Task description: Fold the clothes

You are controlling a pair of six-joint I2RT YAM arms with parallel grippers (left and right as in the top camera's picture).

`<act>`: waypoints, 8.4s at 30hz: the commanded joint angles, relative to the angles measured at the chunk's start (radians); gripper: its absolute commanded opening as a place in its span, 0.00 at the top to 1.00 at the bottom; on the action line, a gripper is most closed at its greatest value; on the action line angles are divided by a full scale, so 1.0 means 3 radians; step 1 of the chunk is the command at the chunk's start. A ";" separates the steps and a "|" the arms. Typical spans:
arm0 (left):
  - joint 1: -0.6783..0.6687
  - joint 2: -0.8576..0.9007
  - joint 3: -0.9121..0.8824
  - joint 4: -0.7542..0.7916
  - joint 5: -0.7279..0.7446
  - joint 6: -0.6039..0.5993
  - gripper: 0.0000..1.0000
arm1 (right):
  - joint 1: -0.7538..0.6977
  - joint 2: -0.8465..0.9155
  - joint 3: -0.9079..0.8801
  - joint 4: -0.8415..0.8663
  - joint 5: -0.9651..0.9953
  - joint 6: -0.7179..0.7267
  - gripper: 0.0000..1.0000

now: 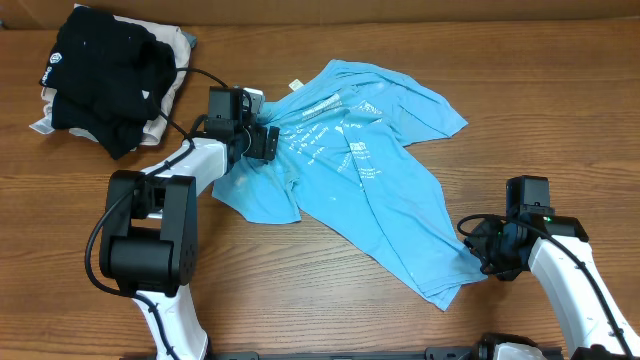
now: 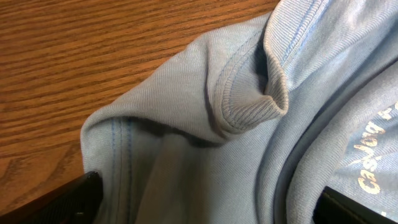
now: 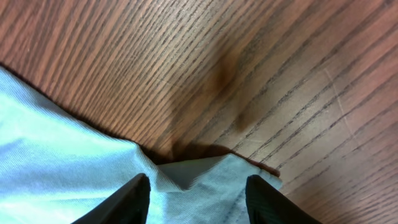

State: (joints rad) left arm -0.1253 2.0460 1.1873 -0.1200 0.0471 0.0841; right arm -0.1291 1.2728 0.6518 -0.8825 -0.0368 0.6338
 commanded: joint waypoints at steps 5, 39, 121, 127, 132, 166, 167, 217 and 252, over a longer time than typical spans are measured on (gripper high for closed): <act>0.0024 0.0292 -0.0220 -0.0184 -0.0413 0.0126 0.00 | 0.0018 0.0117 0.0005 0.0033 -0.0108 0.0112 0.52; 0.0024 0.0292 -0.0220 -0.0181 -0.0413 0.0127 0.00 | -0.0229 0.0472 0.0973 0.0551 0.0128 -0.0189 0.96; -0.0089 -0.0950 0.2324 -0.4706 0.0270 -0.0435 0.00 | -0.0604 -0.0224 0.2350 -0.2215 -0.1310 -0.1354 0.21; -0.0365 -0.1024 0.1422 -0.4356 0.0281 -0.0613 0.00 | -0.0284 -0.0762 0.1343 -0.1907 -0.1148 -0.0910 0.21; -0.0736 -0.1091 0.0746 -0.3962 0.0281 -0.0782 0.00 | -0.0036 -0.1092 0.0841 -0.1705 -0.0993 -0.0460 0.23; -0.0970 -0.1045 -0.0416 -0.2565 -0.0345 -0.1124 0.00 | 0.0819 0.0959 0.0557 0.0497 0.0047 0.0239 0.27; -0.0946 -0.1045 -0.0416 -0.2562 -0.0342 -0.1105 0.00 | 0.0771 0.1012 0.0557 0.0532 0.0047 0.0239 0.27; -0.0587 -0.1713 0.0315 -0.3705 -0.0184 -0.1478 0.00 | -0.1314 -0.1090 0.1801 -0.2005 -0.0426 -0.0792 0.04; -0.0586 -0.1709 -0.1668 -0.1639 -0.0331 -0.2167 0.56 | -0.0935 -0.1063 0.0327 -0.1132 -0.0867 -0.0262 0.12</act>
State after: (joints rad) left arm -0.3054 1.5269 0.7162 -0.6395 0.0109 -0.5564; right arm -0.4164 0.9623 0.7525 -1.2289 -0.3069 0.5468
